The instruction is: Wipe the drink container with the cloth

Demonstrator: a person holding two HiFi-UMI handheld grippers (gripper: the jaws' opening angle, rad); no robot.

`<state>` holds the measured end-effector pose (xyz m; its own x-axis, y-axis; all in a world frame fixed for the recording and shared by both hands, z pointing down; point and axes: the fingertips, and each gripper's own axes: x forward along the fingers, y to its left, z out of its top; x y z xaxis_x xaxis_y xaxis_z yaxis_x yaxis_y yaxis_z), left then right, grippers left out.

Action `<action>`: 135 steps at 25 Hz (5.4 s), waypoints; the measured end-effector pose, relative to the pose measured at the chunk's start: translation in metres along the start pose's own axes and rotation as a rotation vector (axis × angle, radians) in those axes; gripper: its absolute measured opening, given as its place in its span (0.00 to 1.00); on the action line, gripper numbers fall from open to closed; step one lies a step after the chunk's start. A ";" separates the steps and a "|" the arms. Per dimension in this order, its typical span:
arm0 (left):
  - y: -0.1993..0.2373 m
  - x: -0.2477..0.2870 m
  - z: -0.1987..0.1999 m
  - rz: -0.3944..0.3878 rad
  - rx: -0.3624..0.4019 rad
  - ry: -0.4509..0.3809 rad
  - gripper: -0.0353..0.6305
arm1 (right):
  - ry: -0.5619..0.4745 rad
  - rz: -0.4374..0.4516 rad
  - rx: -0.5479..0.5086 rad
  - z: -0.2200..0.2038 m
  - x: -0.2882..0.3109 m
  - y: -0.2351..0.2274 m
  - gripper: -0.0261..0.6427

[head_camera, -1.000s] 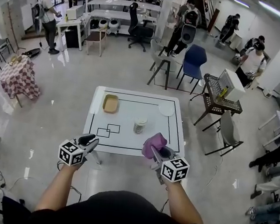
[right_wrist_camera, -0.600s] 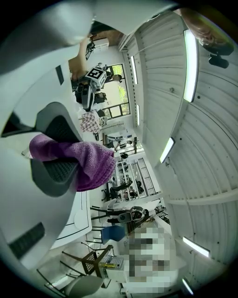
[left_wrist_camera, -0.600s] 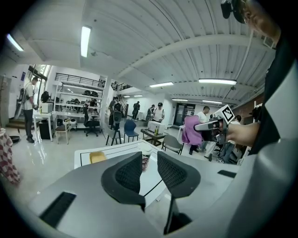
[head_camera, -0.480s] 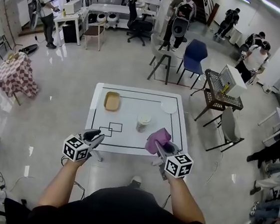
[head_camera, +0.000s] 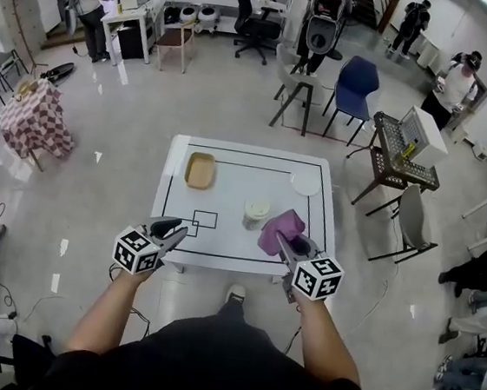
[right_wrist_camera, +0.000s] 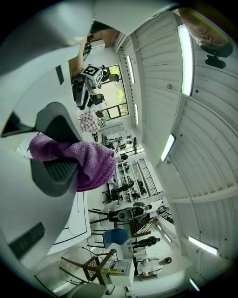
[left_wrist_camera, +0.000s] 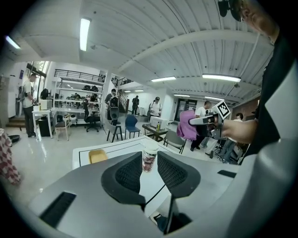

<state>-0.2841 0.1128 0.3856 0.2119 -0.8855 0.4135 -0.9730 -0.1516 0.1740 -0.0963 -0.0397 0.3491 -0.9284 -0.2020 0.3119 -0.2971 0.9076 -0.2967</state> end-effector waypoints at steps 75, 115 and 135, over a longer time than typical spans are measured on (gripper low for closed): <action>0.070 0.401 -0.036 -0.431 0.355 0.322 0.65 | 0.128 0.302 0.198 0.000 0.281 -0.178 0.18; 0.064 0.399 -0.018 -0.395 0.271 0.309 0.60 | 0.213 -0.142 0.107 -0.133 0.157 -0.241 0.18; 0.040 0.437 -0.058 -0.471 0.507 0.377 0.37 | 0.152 -0.183 -0.074 -0.224 0.239 -0.192 0.18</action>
<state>-0.2249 -0.2552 0.6247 0.5406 -0.4832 0.6887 -0.6768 -0.7360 0.0150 -0.2110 -0.1799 0.6824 -0.8144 -0.3132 0.4886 -0.4351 0.8866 -0.1570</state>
